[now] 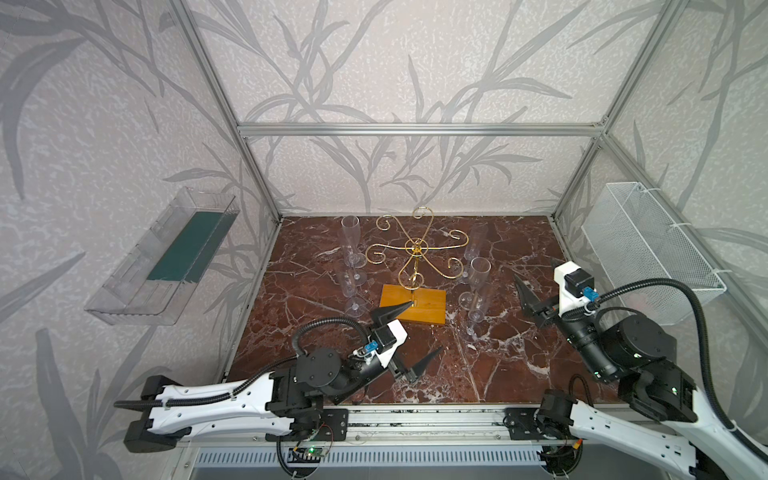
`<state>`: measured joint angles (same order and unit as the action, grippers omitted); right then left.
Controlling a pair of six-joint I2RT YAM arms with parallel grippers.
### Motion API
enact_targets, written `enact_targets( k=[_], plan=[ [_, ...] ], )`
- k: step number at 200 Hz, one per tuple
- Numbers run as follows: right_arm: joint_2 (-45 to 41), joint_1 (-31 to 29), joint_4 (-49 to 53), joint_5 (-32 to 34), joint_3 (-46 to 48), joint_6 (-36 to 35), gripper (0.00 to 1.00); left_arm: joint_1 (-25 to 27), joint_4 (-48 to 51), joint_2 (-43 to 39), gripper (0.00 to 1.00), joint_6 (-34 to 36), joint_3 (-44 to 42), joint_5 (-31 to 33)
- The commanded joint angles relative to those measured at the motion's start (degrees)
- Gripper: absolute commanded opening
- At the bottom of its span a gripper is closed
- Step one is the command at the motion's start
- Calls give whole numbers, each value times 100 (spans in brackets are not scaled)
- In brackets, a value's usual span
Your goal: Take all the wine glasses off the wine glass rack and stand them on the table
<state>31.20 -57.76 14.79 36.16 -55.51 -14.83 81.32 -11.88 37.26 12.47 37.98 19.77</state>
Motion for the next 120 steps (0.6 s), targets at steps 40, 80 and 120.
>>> enact_targets(
  k=[40, 80, 120],
  plan=[
    [655, 721, -1117, 16, -242, -576, 80, -116, 74, -73, 100, 2993, 836, 1431],
    [1317, 2490, -789, -1269, -474, 231, 80, -1268, 268, 398, 100, 3427, 1282, 1284],
    [1557, 3828, -992, -2008, -217, 801, 80, -3630, 352, 500, 100, 2480, 1403, 232]
  ],
)
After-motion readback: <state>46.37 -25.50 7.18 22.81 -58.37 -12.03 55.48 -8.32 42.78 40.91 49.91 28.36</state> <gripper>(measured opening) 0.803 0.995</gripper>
